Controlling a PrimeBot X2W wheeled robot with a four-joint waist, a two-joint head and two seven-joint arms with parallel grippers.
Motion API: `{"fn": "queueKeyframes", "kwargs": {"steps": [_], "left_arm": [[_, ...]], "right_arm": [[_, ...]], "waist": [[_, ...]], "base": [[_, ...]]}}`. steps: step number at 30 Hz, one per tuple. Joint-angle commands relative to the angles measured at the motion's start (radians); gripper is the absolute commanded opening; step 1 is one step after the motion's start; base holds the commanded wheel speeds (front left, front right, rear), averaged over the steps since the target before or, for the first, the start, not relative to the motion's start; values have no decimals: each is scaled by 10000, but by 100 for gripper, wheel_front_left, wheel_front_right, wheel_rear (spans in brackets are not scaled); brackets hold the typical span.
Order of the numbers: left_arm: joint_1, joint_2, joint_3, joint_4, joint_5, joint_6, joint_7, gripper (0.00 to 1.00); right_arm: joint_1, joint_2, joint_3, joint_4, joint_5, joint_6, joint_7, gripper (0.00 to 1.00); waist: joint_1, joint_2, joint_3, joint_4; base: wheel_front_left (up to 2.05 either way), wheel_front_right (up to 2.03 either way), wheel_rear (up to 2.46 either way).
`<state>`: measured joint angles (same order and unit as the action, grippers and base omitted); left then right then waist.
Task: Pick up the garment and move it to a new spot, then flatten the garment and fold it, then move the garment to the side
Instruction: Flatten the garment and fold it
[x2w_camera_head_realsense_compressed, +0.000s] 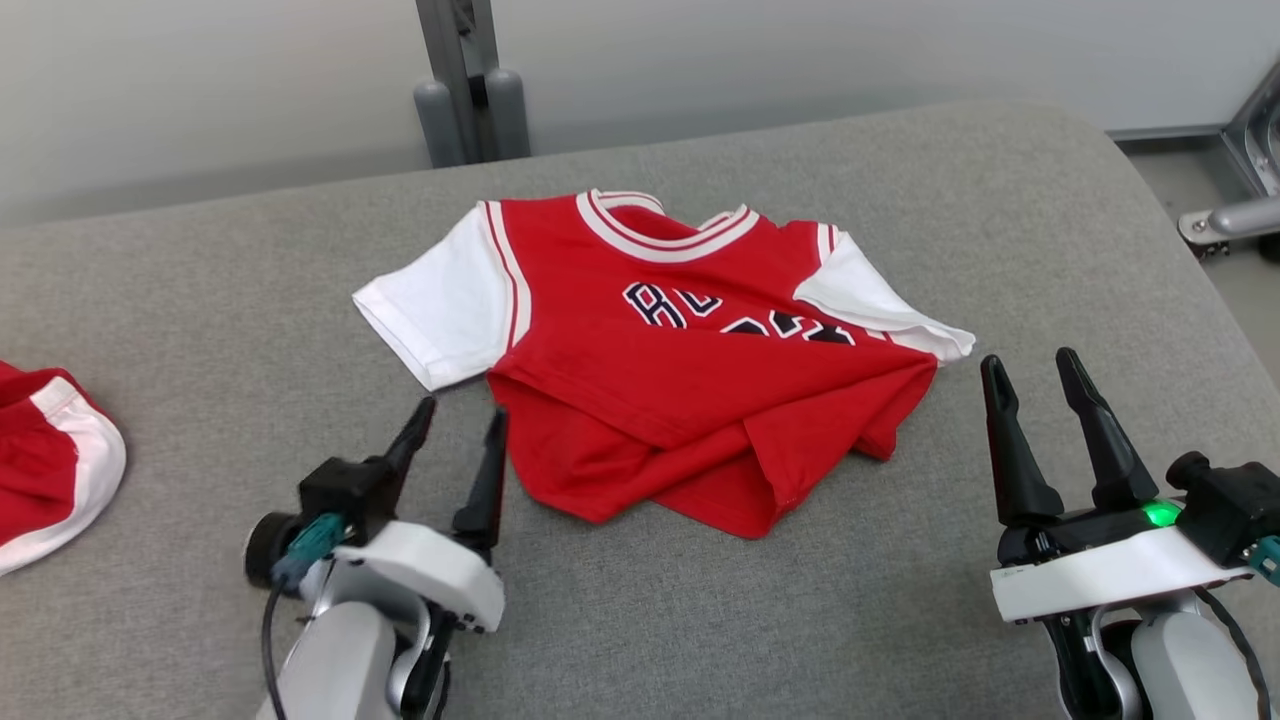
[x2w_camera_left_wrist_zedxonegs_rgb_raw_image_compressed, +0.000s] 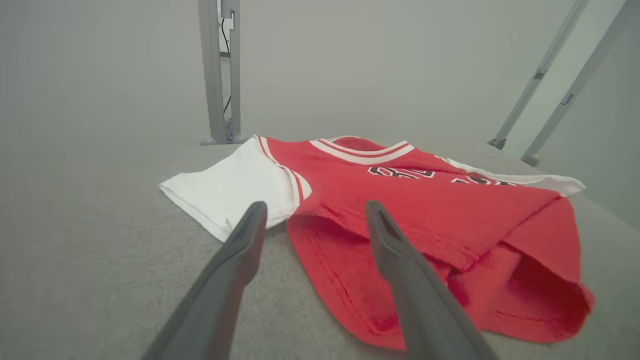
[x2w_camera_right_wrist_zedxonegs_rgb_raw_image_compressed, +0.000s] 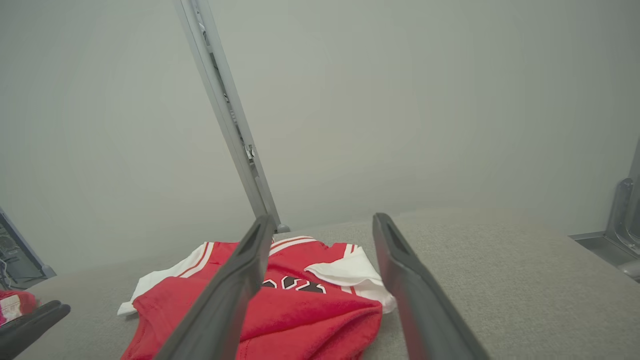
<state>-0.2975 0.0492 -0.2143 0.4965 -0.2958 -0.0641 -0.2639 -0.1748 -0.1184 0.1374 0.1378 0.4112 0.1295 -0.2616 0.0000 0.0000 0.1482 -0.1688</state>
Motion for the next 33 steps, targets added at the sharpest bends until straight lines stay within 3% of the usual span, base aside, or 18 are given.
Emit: {"fn": "queueKeyframes", "kwargs": {"steps": [1, 12, 25, 26, 28, 29, 33], "left_arm": [[-501, 33, -208, 376, 105, -134, -5, 100], [-2973, 32, -980, 3715, 74, -365, 13, 100], [-3745, 32, -1257, 4326, -561, -505, -19, 100], [-3749, 32, -1343, 4364, -635, -531, -19, 96], [-3769, 36, -1538, 4452, -785, -562, -20, 17], [-3791, 33, -1639, 4483, -861, -579, -20, 0], [-3847, 33, -1853, 4582, -1046, -618, -21, 0]], "right_arm": [[-110, 12, -16, -17, -29, 23, -51, 100], [-547, 201, -173, 220, -163, 23, -51, 100], [-706, 392, -427, 423, -278, 22, -52, 100], [-716, 402, -429, 441, -287, 22, -52, 100], [-725, 411, -442, 480, -275, 22, -52, 100], [-730, 414, -450, 496, -284, 24, -52, 100], [-740, 420, -489, 535, -313, 22, -52, 100]], "waist": [[0, 0, 277, -114], [0, 0, 1080, -525], [0, 0, 1264, -619], [0, 0, 1262, -616], [0, 0, 1252, -596], [0, 0, 1247, -582], [0, 0, 1221, -525]], "base": [[0, 0, 0], [0, 0, 0], [0, 0, 0], [0, 0, 0], [0, 0, 0], [0, 0, 0], [0, 0, 0]]}}
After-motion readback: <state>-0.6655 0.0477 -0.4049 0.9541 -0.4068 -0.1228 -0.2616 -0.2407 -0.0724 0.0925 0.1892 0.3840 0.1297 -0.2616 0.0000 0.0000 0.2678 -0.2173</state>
